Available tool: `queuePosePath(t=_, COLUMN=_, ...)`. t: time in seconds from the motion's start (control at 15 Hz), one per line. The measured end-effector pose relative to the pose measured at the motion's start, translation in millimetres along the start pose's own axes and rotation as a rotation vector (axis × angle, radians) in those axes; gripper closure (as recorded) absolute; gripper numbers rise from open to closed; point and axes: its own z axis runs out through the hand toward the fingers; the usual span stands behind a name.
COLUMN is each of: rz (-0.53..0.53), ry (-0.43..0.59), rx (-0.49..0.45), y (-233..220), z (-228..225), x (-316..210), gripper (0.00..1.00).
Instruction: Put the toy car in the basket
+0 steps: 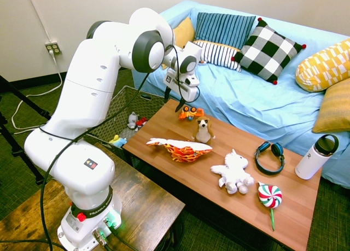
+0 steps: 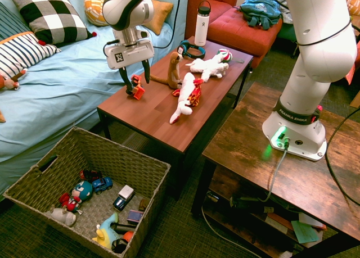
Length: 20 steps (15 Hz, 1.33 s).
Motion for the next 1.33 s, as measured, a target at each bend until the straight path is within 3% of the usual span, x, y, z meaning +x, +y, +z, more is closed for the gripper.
queuePosePath(t=0.47, rz=0.090, ry=0.053, rx=-0.063, y=-20.0, z=23.0, x=35.5, gripper=0.00)
queuePosePath(t=0.93, rz=0.104, ry=0.131, rx=-0.036, y=-57.5, z=34.0, x=58.5, gripper=0.00)
queuePosePath(t=1.0, rz=0.104, ry=0.131, rx=-0.038, y=-59.8, z=36.3, x=61.2, gripper=1.00)
queuePosePath(t=1.33, rz=0.100, ry=0.130, rx=-0.036, y=-67.8, z=36.3, x=63.5, gripper=1.00)
